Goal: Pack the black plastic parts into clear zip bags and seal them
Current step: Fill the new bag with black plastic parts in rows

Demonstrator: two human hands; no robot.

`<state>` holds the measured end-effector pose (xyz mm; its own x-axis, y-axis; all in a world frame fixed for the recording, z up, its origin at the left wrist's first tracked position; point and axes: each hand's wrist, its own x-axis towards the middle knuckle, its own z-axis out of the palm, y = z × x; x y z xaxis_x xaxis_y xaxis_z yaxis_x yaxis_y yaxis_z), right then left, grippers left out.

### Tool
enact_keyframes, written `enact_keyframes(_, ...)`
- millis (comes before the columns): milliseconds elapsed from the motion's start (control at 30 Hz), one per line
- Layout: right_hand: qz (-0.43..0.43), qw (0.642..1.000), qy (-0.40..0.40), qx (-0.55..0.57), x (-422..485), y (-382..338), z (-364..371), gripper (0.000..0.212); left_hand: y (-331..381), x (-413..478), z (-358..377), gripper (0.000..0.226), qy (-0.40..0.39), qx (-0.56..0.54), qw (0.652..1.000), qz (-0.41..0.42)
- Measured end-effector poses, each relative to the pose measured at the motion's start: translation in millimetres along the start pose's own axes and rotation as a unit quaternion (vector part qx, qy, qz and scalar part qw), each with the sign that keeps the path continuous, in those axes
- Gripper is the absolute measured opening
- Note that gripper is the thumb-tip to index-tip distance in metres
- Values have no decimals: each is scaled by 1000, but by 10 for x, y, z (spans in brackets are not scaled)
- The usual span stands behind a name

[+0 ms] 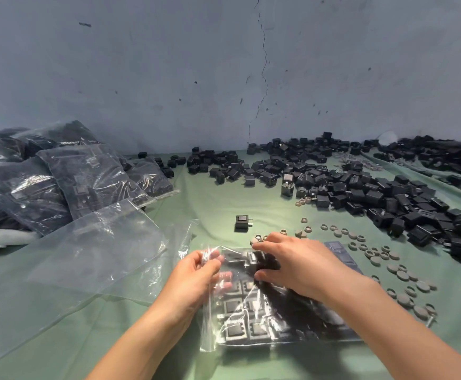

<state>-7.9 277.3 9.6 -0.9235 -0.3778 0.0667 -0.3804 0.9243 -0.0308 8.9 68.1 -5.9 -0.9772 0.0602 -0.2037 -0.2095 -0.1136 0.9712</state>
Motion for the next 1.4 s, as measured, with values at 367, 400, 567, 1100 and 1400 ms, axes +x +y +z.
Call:
enact_keyframes(367,-7,999,15,-36,46,10,31,50,-59,55,-4,17,32,29,999,19)
enact_keyframes(400,-7,999,22,-29,28,15,46,51,-64,62,-5,17,32,27,999,14)
enact_keyframes(567,22,1000,-6,11,-82,169,20,61,-61,52,-15,15,40,59,997,5)
enact_keyframes(1100,102,993,-45,26,-244,480,-14,55,-61,84,3,26,-4,-16,1000,-2)
enact_keyframes(1400,102,993,-37,44,-258,509,-29,52,18,103,-20,17,-25,-80,996,-17)
